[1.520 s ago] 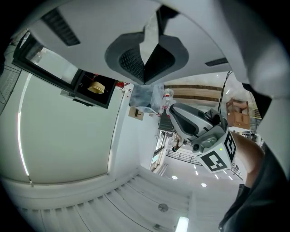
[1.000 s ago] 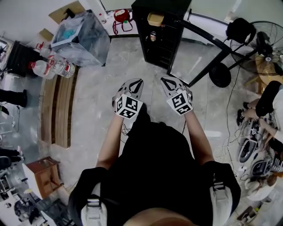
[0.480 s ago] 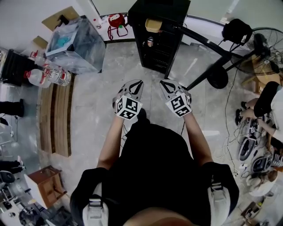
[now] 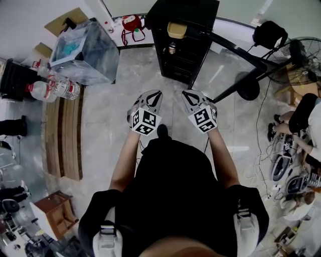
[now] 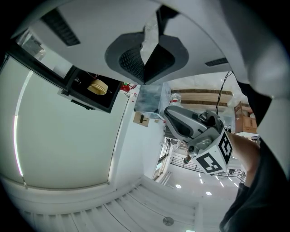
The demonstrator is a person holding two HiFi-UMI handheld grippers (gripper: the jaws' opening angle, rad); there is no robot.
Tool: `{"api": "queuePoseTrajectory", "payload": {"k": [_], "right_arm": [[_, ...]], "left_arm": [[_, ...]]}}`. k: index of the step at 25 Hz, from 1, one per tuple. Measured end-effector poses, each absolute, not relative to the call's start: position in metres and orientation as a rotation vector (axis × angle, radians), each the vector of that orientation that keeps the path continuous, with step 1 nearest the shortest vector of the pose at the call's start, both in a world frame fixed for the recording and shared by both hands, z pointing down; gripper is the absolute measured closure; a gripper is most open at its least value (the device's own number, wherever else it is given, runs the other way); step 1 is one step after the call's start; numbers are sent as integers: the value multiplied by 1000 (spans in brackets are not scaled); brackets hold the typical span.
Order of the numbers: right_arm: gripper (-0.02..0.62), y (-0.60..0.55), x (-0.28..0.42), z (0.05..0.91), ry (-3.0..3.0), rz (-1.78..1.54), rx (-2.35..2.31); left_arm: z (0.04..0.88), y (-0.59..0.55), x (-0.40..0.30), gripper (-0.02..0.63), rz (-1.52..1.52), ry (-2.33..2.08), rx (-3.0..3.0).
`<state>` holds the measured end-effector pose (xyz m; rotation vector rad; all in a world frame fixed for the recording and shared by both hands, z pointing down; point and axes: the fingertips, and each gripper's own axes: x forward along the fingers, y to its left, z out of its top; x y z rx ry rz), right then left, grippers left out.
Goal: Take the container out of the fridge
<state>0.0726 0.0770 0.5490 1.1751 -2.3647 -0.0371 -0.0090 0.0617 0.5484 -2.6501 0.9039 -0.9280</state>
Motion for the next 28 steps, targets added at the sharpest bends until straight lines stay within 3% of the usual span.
{"api": "queuePoseTrajectory", "payload": {"k": [28], "right_arm": [[597,-7,12,556,-2278,-15,1244]], "left_arm": [[552,-32,-64,577,-845,802,-2718]]}}
